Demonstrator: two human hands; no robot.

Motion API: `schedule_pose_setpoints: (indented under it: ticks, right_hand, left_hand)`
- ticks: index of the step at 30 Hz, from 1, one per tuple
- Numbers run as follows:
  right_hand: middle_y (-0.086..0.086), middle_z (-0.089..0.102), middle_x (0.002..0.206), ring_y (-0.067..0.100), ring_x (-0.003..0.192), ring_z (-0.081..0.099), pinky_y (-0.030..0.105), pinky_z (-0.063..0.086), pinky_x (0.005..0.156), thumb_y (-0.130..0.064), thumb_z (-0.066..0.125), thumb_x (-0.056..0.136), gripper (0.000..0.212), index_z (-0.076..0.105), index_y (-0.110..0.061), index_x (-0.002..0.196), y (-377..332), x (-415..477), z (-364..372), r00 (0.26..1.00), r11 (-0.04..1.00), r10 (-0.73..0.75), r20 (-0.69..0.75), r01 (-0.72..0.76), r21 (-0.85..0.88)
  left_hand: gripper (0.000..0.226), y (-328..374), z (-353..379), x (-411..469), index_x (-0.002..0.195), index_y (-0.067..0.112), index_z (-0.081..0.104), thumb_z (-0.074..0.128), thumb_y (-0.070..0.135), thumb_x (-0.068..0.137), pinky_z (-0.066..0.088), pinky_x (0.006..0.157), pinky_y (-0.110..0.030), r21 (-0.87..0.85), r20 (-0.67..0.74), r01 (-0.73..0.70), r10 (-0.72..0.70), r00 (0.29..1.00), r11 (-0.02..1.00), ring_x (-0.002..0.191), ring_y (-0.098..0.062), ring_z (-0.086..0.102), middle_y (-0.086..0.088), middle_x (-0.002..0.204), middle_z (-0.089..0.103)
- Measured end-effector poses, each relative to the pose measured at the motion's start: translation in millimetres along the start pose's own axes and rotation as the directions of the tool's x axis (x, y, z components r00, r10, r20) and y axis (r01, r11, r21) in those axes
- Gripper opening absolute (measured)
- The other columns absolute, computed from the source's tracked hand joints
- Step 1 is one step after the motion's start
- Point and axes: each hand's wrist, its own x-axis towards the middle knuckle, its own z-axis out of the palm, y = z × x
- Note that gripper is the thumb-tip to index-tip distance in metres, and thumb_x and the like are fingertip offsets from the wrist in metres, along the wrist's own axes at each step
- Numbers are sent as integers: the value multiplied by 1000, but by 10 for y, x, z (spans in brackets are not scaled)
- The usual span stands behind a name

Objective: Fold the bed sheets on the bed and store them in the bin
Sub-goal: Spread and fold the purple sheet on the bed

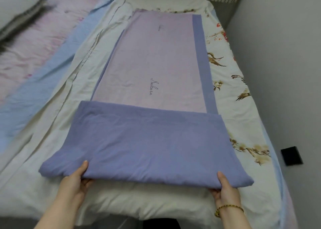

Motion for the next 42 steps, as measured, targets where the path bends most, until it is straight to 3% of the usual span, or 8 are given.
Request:
schedule_pose_setpoints:
  ticks: [5,9,18,22,27,36,39,42]
  right_hand:
    - [-3,56,96,14,76,57,23,52,40,1,46,91,40,42,-14,128,-319,-262,-83,994,995,-80,71,84,-48]
    - [-7,57,95,13,82,55,22,52,41,-1,44,92,34,42,-19,120,-597,-295,79,977,987,-135,168,148,-66]
    - [1,57,95,14,82,55,27,56,54,-9,40,95,20,42,-12,114,-1077,123,658,963,973,-176,206,202,-113]
    - [1,62,80,10,76,52,23,47,61,-15,39,97,18,50,-7,85,-1351,476,1088,970,968,-176,166,201,-150]
    - [12,52,114,15,79,57,30,46,62,-21,44,95,42,42,2,130,-1683,873,1695,958,959,-185,218,224,-175]
    - [-2,67,53,7,44,64,19,52,43,-23,39,97,24,45,-3,109,-1969,1719,2651,940,915,-161,299,256,-312]
    - [-1,65,100,12,95,63,26,50,81,-32,33,99,39,40,-11,132,-1811,2022,2888,910,789,-101,401,319,-525]
    - [1,31,145,17,139,24,33,19,113,-29,44,96,58,19,-15,147,-1483,2342,2884,895,361,-37,445,428,-829]
  left_hand:
    - [42,267,12,-295,134,5,42,49,6,92,51,82,-21,69,-60,-107,111,992,992,96,-17,60,-3,112,64]
    - [55,604,146,-310,135,-5,40,56,23,90,36,99,-34,224,-114,-262,292,949,939,125,-31,45,-15,139,45]
    - [53,1221,841,-127,136,-7,38,47,27,96,32,102,-41,476,-106,-333,429,897,814,128,-38,39,-24,140,40]
    - [50,1526,1282,51,130,-10,44,42,27,97,36,97,-43,578,-113,-363,512,851,731,121,-43,44,-31,132,46]
    - [51,1864,1824,453,131,-8,45,38,31,98,33,101,-42,678,-94,-366,569,817,637,126,-43,40,-29,136,44]
    - [57,2240,2637,1459,132,-3,46,37,41,96,27,107,-41,824,-59,-241,501,864,512,127,-42,38,-24,137,45]
    - [51,2163,2863,1990,136,6,43,37,38,97,28,110,-42,871,127,-306,426,896,383,131,-36,38,-17,142,43]
    - [52,1898,2835,2449,145,18,30,39,37,97,22,113,-36,906,398,-422,283,873,24,139,-27,28,-9,151,31]
